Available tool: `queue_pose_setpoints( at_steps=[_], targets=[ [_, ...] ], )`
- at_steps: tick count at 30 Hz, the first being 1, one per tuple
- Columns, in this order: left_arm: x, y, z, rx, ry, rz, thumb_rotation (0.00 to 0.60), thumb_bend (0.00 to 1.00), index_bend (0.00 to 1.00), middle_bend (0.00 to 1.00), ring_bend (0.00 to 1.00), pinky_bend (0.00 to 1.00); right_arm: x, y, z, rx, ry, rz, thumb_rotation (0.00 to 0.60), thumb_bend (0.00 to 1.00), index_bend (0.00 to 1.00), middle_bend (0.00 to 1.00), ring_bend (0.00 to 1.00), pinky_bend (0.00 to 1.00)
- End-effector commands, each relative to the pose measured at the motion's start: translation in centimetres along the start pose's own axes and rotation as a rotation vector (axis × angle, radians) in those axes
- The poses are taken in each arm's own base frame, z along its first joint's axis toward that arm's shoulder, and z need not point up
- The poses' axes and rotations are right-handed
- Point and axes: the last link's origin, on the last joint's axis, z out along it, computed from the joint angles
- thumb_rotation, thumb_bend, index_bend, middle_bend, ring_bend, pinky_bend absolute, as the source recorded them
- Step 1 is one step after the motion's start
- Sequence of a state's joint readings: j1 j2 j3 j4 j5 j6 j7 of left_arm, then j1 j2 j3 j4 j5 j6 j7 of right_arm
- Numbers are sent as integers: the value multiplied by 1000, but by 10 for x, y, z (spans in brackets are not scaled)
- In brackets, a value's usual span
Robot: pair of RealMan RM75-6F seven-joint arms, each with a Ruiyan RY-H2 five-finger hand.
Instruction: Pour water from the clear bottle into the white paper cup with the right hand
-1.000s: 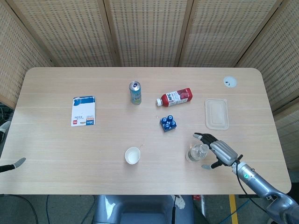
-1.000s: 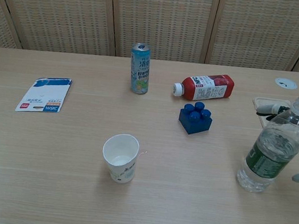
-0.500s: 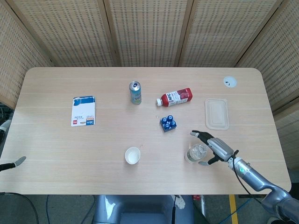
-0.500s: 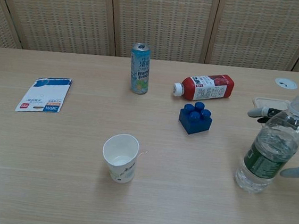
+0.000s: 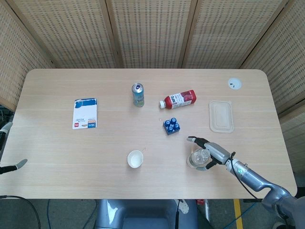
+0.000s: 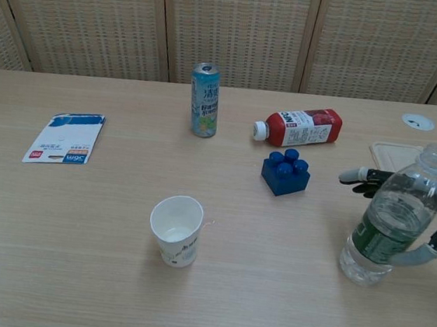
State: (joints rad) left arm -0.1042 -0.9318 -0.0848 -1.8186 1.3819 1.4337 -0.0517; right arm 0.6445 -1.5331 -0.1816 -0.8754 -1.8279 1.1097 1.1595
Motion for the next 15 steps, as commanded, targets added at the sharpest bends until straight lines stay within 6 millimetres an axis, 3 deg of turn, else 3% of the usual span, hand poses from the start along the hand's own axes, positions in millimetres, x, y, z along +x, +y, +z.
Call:
queue_pose_setpoints(
  at_steps=[1, 6, 9, 15],
  targets=[
    [-1, 0, 1, 7, 1, 3, 600, 124, 0, 0, 0, 0, -5, 0, 6, 11, 7, 45, 600, 0, 0, 0, 0, 0],
    [-3, 1, 2, 10, -3, 10, 600, 125, 0, 0, 0, 0, -7, 6, 8, 4, 20, 54, 600, 0, 4, 1, 0, 0],
    [-4, 2, 3, 11, -4, 13, 600, 125, 0, 0, 0, 0, -8, 8, 8, 4, 23, 61, 600, 0, 55, 37, 0, 0],
    [-4, 2, 3, 15, -4, 15, 600, 125, 0, 0, 0, 0, -10, 5, 6, 32, 22, 110, 600, 17, 242, 233, 11, 0]
  ],
)
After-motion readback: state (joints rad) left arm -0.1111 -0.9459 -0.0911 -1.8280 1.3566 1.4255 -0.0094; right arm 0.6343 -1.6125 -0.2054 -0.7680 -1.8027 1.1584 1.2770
